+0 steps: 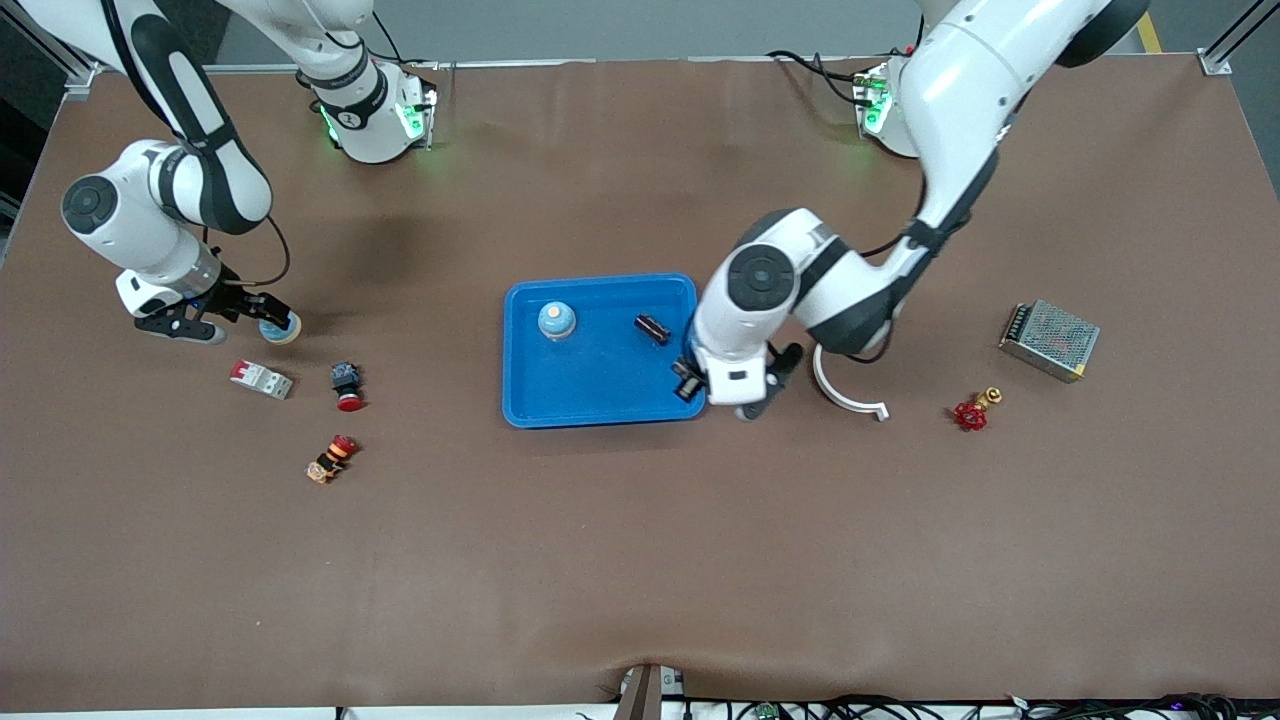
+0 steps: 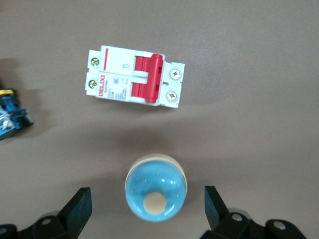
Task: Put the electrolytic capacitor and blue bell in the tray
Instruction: 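Carry the capacitor to the tray while the right gripper grasps the bell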
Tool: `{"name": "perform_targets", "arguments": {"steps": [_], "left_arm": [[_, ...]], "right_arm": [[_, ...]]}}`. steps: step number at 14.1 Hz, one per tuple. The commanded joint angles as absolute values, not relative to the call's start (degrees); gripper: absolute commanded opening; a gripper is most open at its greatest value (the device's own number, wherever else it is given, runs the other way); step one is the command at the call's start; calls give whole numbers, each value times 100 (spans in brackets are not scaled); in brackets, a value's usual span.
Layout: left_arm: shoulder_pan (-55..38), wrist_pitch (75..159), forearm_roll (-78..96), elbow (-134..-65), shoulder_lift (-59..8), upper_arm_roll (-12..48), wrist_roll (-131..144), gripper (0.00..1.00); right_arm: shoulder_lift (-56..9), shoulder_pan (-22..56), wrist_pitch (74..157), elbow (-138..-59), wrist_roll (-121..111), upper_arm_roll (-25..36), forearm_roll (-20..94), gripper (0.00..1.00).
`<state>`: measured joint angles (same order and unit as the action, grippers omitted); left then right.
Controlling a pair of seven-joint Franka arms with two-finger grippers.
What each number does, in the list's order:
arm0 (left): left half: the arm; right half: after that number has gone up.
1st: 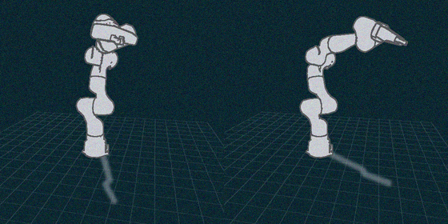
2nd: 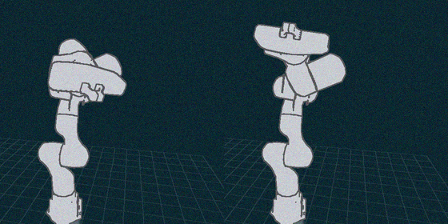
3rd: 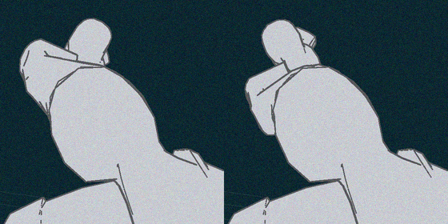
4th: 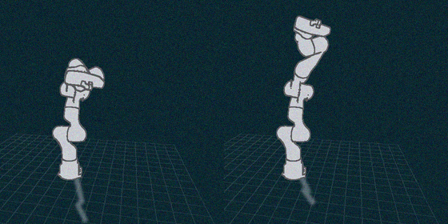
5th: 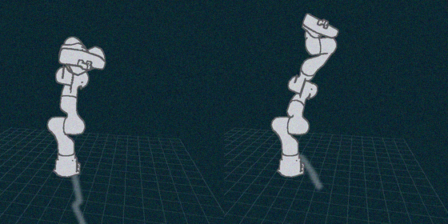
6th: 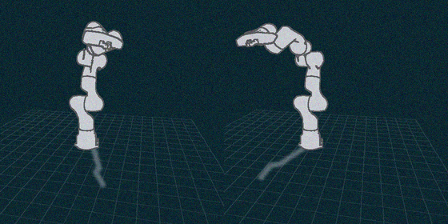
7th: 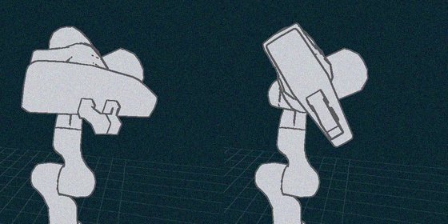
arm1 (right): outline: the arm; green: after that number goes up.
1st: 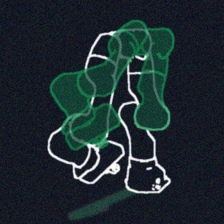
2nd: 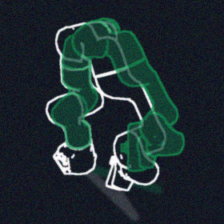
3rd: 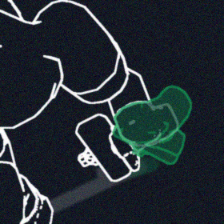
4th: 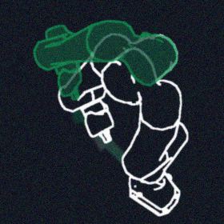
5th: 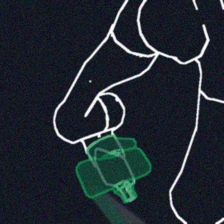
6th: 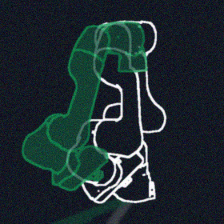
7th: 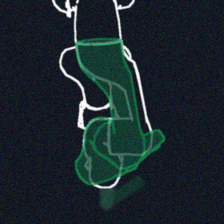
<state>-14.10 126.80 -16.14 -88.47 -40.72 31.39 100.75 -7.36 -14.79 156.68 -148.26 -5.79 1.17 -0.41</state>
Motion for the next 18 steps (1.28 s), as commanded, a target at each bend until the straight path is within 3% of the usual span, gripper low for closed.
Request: {"name": "perform_targets", "arguments": {"steps": [1, 6, 11, 12, 13, 14, 18], "left_arm": [[-1966, 12638, -1617, -8438, -4403, 2779, 10519, 0], [-2812, 12831, -1617, -8429, -4702, 2032, 11582, 0], [-2883, 12885, -1608, -8420, -4852, 1934, 11804, 0], [-2874, 12885, -1600, -8420, -4860, 1934, 11786, 24], [-2874, 12885, -1626, -8420, -4852, 1934, 11725, 65], [-2874, 12885, -1635, -8403, -4817, 1925, 11716, 100], [-2777, 12657, -1810, -8314, -4387, 1838, 11444, 100]], "right_arm": [[-984, -1635, 16056, -14836, -606, 9, -105, 100], [-1388, -1644, 16566, -14906, -606, 9, -105, 100], [-1512, -1696, 16682, -14976, -606, 9, -105, 100], [-1512, -1696, 16690, -15011, -606, 9, -105, 100], [-1512, -1696, 16734, -15047, -606, 9, -105, 100], [-1512, -1696, 16769, -15064, -606, 9, -105, 100], [-1521, -1705, 16761, -15091, -606, 9, -105, 100]]}}
